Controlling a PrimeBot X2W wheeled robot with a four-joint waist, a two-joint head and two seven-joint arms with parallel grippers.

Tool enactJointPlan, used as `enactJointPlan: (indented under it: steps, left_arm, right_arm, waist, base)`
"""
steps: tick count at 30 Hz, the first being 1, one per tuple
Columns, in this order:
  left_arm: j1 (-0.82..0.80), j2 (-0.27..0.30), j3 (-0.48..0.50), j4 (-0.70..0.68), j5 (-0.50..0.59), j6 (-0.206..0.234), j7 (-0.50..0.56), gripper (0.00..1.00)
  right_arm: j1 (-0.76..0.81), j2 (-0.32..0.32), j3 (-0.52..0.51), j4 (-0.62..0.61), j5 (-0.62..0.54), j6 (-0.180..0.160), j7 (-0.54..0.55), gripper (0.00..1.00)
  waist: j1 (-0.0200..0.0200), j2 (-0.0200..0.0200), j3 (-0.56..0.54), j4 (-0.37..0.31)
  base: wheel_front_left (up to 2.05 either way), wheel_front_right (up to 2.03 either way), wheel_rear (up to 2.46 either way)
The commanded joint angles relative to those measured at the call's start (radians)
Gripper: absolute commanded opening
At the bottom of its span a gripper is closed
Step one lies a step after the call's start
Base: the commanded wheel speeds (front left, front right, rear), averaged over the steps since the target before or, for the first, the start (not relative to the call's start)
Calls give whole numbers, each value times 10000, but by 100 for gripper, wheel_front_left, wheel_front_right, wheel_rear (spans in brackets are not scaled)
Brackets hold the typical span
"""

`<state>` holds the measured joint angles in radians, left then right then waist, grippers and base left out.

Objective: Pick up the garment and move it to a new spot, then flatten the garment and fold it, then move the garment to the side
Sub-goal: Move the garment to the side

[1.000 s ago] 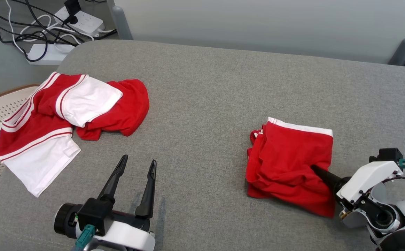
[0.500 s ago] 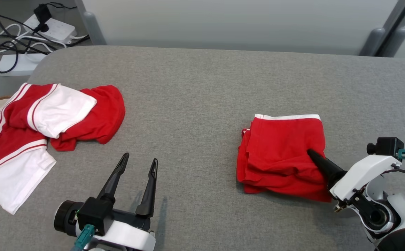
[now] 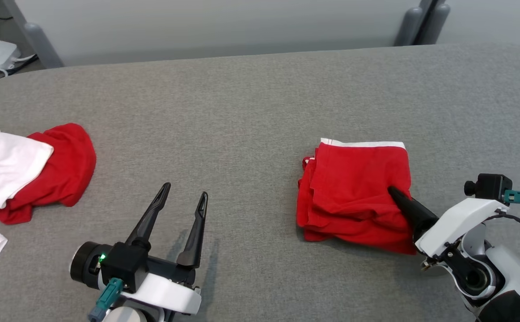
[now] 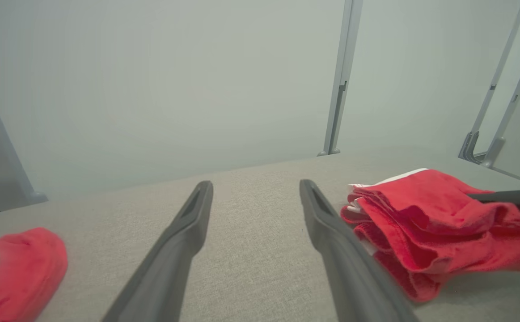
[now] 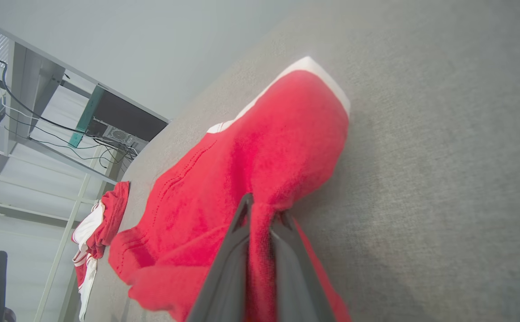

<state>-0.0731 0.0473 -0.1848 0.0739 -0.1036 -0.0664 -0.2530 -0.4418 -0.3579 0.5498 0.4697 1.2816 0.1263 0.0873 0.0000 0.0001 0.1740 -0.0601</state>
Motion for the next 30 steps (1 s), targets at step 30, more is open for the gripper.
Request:
enactJointPlan:
  steps: [30]
  left_arm:
    - [-951,319,139,-543,524,-244,-88,100]
  right_arm:
    - [-1946,-391,1447,216,566,44,-2155,0]
  waist:
    - [0,-1,1482,-2039]
  base:
    - [0,0,0]
